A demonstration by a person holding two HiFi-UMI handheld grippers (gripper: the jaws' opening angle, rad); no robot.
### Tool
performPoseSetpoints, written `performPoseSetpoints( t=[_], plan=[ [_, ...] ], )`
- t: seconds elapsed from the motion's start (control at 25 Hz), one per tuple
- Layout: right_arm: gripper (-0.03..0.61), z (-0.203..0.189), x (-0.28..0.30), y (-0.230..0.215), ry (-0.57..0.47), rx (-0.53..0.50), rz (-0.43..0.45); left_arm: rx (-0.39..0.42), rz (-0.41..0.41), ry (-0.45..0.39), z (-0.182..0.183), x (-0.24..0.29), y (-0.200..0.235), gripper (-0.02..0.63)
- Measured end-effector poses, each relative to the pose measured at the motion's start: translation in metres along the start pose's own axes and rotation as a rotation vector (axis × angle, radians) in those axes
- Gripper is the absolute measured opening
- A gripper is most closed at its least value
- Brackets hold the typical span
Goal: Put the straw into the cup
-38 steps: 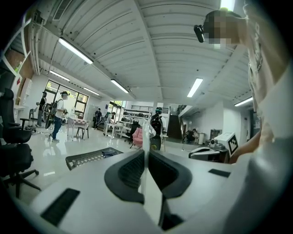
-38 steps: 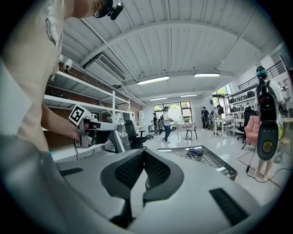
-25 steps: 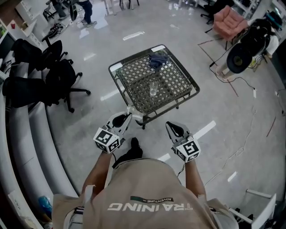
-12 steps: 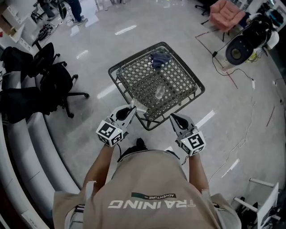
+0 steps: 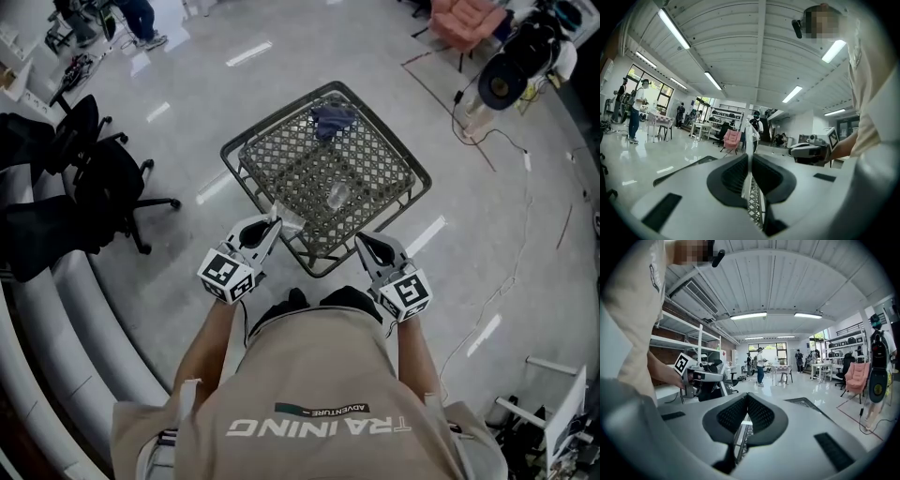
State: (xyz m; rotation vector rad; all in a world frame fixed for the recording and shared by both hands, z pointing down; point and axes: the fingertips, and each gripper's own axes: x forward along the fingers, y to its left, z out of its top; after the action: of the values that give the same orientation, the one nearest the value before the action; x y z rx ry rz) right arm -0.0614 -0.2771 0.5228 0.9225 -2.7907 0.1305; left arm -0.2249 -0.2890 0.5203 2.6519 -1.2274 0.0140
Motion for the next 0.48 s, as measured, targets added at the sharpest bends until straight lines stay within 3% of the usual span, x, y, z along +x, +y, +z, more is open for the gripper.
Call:
performPoseSetpoints(
  t=[0.48],
  plan=[
    [0.018,-0.001,0.014,-0.053,0.003,-0.002,0.036,0.008,0.030,0.017,0.014,0.055,0.012,0.040]
  ],
)
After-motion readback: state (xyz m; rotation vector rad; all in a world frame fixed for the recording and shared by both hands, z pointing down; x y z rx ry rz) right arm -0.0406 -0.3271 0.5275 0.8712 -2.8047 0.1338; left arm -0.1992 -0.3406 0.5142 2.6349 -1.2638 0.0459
